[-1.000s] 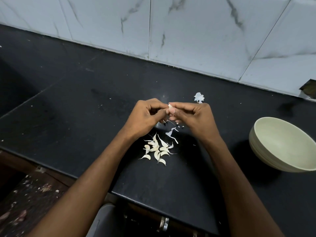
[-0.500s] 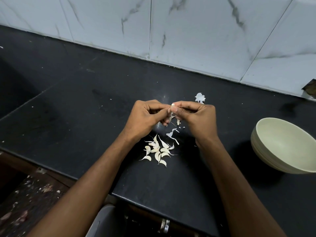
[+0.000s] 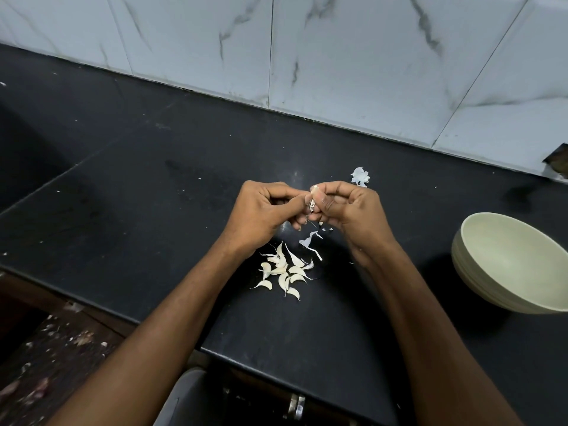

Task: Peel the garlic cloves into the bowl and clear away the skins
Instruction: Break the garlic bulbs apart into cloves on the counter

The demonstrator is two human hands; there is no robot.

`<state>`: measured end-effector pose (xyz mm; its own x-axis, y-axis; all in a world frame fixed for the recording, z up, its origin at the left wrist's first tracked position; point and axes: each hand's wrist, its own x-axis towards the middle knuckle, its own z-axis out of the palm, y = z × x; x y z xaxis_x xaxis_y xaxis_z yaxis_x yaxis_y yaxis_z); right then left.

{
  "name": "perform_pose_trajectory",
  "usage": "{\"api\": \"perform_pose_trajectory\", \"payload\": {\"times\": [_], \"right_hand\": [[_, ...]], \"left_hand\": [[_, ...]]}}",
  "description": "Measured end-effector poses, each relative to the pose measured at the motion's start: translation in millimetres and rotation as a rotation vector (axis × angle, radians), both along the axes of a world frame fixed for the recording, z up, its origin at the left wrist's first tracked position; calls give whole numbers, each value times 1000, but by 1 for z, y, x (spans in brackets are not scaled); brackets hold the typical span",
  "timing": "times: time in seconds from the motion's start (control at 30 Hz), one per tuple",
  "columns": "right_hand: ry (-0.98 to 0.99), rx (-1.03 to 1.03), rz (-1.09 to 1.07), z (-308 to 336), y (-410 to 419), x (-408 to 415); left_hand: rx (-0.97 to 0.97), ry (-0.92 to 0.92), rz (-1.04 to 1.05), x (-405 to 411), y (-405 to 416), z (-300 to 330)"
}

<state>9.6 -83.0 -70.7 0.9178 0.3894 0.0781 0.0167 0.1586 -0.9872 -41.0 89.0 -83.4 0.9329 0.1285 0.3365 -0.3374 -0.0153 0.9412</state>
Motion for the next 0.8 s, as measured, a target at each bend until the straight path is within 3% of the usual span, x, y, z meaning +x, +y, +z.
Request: {"api": "perform_pose_trajectory", "payload": {"times": [0.27, 0.47, 0.7, 0.8], "right_hand": [[126, 147, 82, 1, -2, 3], [94, 75, -27, 7, -6, 5], [-187, -120, -244, 6, -12, 9], [-198, -159, -235, 4, -12, 11]], "left_hand": [[-178, 99, -54, 3, 2, 2], [-174, 131, 11, 7, 7, 1], [474, 59, 302, 11, 17, -13], [597, 25, 303, 9, 17, -12]]}}
